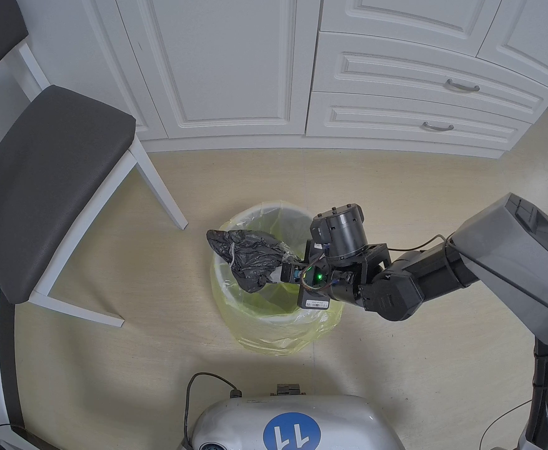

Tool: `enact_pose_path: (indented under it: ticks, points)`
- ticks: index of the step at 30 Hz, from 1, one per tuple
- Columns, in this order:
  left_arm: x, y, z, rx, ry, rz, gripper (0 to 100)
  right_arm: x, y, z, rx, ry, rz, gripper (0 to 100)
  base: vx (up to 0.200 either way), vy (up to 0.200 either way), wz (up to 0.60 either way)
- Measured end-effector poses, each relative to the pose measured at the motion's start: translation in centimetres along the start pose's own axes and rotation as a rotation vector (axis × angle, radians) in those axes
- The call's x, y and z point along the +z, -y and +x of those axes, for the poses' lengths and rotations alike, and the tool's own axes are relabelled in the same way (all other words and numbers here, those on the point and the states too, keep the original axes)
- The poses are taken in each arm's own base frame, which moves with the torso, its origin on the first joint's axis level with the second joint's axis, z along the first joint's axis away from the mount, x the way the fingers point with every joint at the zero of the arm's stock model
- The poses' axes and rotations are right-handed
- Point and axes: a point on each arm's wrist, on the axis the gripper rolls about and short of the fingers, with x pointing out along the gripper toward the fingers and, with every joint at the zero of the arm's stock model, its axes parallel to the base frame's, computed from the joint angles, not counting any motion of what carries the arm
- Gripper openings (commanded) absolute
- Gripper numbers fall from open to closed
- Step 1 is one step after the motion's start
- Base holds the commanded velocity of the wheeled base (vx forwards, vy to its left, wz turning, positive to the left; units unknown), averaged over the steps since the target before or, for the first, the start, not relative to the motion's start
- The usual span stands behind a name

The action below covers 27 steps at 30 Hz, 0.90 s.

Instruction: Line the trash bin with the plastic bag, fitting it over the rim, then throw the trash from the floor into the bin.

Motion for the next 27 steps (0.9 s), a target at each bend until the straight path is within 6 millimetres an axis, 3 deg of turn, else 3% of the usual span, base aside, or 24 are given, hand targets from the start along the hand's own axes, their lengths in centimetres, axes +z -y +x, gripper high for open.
enact_pose_path:
  ticks: [13,14,27]
  points:
    - [0.0,0.1,0.0,-0.004,0.000,-0.002,100,-0.1,-1.0,1.7,0.019,-0.008,-0.003,0,0.000,0.000,0.00]
    - [0.0,0.1,0.0,-0.004,0.000,-0.002,100,-0.2,-1.1,1.7,0.022,-0.010,-0.003,100,0.000,0.000,0.00]
    - [0.0,0.0,0.1,-0.002,-0.001,-0.002,100,-0.7,-1.3,2.4,0.029,-0.022,0.001,100,0.000,0.000,0.00]
